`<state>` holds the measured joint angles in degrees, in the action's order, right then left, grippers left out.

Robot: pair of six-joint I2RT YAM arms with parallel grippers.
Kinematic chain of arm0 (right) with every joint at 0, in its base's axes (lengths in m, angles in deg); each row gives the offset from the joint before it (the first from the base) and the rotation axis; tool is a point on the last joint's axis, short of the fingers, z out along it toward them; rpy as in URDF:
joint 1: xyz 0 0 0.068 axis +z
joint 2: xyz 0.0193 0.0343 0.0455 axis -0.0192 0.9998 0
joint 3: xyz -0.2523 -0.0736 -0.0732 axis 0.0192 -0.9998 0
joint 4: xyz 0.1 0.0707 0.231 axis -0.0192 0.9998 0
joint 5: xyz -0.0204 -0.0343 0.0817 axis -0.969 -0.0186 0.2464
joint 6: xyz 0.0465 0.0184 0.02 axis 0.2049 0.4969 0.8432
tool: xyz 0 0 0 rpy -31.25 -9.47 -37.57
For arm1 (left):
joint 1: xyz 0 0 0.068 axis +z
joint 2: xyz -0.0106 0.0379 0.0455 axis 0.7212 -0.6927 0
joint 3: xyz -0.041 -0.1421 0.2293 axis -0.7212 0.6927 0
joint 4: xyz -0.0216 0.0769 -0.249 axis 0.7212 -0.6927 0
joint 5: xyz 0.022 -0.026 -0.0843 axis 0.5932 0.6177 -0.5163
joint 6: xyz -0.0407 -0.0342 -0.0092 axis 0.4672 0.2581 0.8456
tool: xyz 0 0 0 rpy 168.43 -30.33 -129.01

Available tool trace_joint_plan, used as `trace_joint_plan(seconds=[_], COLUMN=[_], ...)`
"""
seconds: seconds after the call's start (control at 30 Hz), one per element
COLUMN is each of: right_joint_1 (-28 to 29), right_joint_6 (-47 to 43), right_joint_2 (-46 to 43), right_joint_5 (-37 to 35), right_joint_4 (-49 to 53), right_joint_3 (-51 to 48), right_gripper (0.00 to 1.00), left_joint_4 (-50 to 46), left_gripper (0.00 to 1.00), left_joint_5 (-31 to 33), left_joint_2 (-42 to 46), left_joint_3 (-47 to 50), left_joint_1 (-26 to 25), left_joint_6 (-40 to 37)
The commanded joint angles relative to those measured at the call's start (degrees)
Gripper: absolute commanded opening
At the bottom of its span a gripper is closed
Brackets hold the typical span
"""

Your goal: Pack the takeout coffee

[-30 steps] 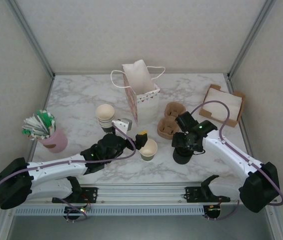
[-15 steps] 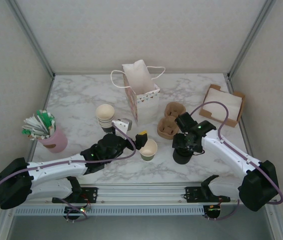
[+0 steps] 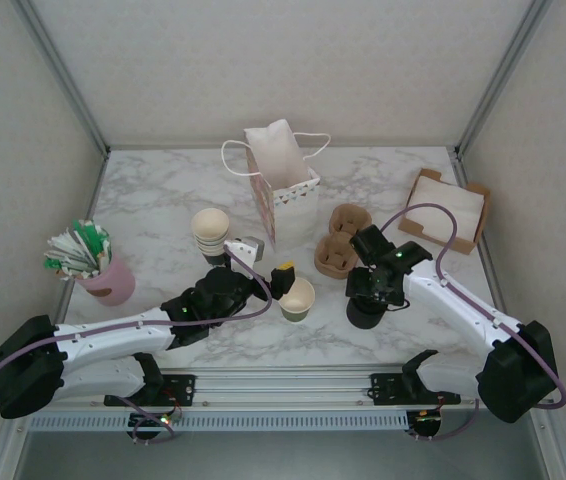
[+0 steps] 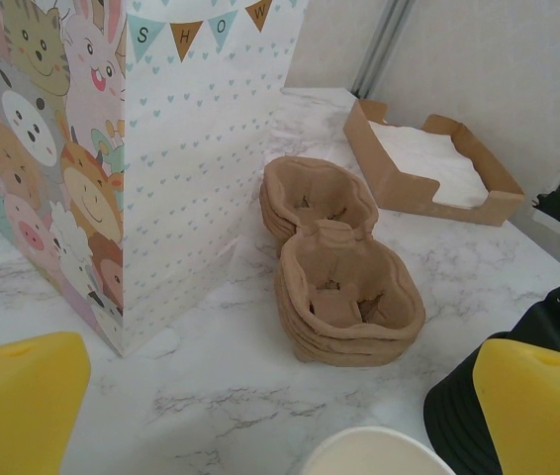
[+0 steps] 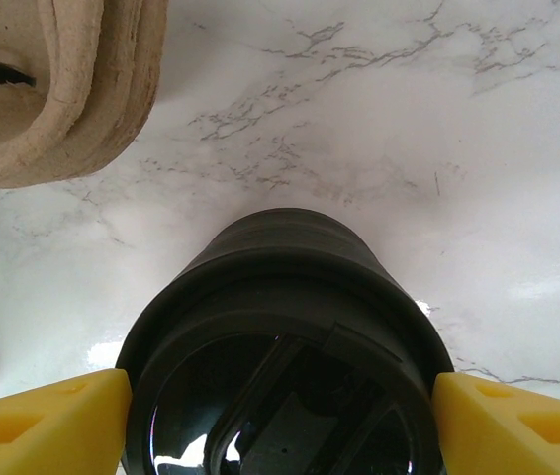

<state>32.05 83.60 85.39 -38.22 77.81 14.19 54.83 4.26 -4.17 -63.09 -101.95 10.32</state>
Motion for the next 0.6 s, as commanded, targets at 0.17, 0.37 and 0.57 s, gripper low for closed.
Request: trace_joint_plan(seconds=[0.17,0.37,0.57], right_joint_1=[-0.4,-0.4,-0.4], right_joint_6=[-0.4,-0.4,-0.4], right_joint_2=[-1.2,-1.4,-2.3], right_joint_5=[1.0,0.6,0.1], right_joint_4=[1.7,2.4,3.5], right_joint_3=[-0.3,-0.1,0.8], right_gripper=[0.74,0.71,0.7], left_joint_4=[-0.2,-0.1,-0.1], left_gripper=[1.0,1.0,1.0], left_joint_5=[0.8,0.8,0.9], left_joint_2=[0.0,-0.2,-0.2], left_joint_3=[-1.2,-1.2,-1.2], left_joint_1=[-0.4,-0.4,-0.4], left_joint_6=[-0.8,-0.9,-0.9])
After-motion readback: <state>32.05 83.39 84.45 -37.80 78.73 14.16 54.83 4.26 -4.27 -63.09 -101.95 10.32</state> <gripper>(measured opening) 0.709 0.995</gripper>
